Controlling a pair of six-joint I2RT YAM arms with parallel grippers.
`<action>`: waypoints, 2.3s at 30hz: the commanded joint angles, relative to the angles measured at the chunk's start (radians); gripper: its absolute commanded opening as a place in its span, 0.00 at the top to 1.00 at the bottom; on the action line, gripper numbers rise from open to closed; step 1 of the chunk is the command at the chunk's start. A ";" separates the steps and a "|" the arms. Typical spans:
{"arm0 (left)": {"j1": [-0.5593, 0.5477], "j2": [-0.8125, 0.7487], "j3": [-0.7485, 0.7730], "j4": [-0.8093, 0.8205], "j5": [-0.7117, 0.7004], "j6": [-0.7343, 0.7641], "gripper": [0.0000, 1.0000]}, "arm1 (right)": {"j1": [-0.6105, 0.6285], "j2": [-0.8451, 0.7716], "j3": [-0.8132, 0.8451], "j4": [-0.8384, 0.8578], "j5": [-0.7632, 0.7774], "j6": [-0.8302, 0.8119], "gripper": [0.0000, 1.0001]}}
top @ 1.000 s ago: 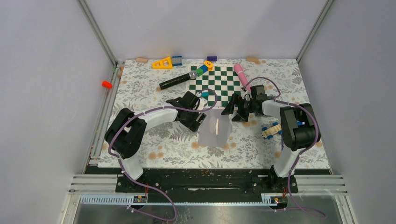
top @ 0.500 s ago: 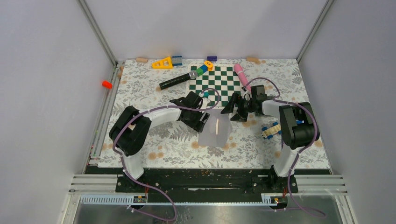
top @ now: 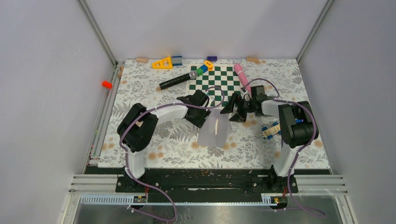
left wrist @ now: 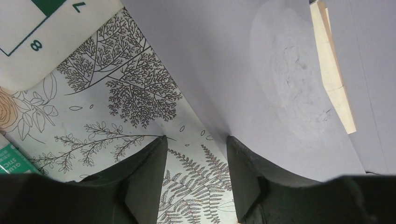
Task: Place the letter into the envelope and seal it
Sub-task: Seal the envelope flap on the envelope.
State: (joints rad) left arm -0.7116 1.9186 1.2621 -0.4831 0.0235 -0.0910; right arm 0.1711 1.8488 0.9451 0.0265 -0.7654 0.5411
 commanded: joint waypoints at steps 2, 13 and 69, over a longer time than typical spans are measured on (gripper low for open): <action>-0.025 0.095 -0.012 -0.069 -0.019 -0.023 0.48 | 0.001 0.032 -0.012 -0.048 0.025 -0.012 0.04; -0.028 0.083 -0.021 -0.048 0.093 -0.034 0.55 | -0.002 0.034 -0.013 -0.038 -0.040 0.006 0.04; -0.021 0.151 -0.030 -0.041 0.196 -0.077 0.46 | 0.062 0.132 -0.157 0.653 -0.207 0.522 0.63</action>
State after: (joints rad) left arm -0.7334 1.9587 1.3132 -0.4870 0.0830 -0.1257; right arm 0.2161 2.0079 0.7906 0.6945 -1.0035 1.0962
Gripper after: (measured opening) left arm 0.538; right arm 0.477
